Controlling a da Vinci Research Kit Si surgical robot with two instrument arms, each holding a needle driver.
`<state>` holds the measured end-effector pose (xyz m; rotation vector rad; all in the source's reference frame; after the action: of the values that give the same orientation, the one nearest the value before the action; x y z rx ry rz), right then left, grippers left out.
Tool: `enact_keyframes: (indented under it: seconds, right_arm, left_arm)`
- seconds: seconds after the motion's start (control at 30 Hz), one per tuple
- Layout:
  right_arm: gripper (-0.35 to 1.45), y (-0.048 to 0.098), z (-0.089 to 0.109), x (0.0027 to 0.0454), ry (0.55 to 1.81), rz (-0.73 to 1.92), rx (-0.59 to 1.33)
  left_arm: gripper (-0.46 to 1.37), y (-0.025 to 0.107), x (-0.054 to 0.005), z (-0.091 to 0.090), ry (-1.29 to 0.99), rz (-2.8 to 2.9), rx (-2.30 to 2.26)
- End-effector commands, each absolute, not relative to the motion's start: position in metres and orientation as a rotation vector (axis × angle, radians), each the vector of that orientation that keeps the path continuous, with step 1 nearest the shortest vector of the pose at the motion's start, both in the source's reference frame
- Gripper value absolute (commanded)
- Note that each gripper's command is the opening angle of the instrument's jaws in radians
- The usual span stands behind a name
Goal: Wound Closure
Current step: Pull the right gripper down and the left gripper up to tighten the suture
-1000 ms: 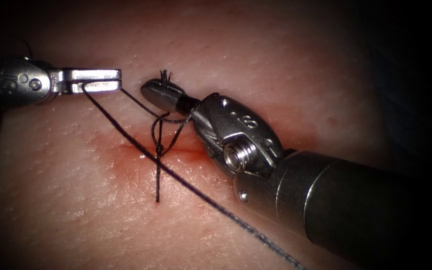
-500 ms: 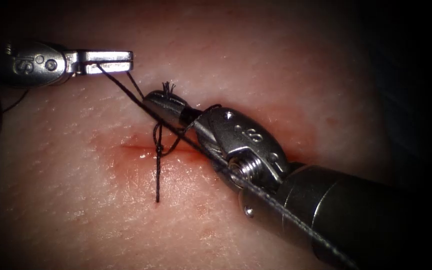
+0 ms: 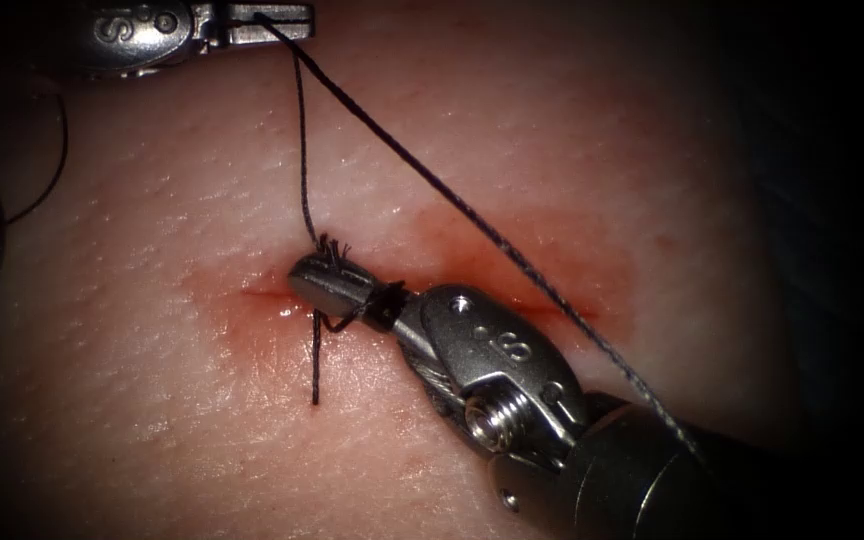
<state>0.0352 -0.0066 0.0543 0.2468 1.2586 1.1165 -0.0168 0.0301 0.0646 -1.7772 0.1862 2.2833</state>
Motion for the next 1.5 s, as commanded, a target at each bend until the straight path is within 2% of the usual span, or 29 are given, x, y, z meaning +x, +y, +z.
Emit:
enact_keyframes:
  seconds: [0.03, 0.63, 1.0, 1.5]
  right_arm:
    - [-0.35, -0.007, 0.054, 0.0351, 1.255, 1.115, 0.247]
    - [-0.35, -0.009, 0.054, 0.0349, 1.241, 1.079, 0.262]
    - [-0.35, -0.009, 0.057, 0.0354, 1.224, 1.042, 0.242]
    - [-0.35, -0.011, 0.054, 0.0378, 1.230, 1.003, 0.298]
  left_arm:
    - [-0.35, 0.031, -0.0168, 0.065, 0.175, 2.288, -1.779]
    - [-0.35, 0.038, -0.0177, 0.069, 0.239, 2.328, -1.742]
    - [-0.35, 0.038, -0.0188, 0.074, 0.343, 2.542, -1.574]
    - [-0.35, 0.041, -0.0180, 0.080, 0.423, 2.599, -1.461]
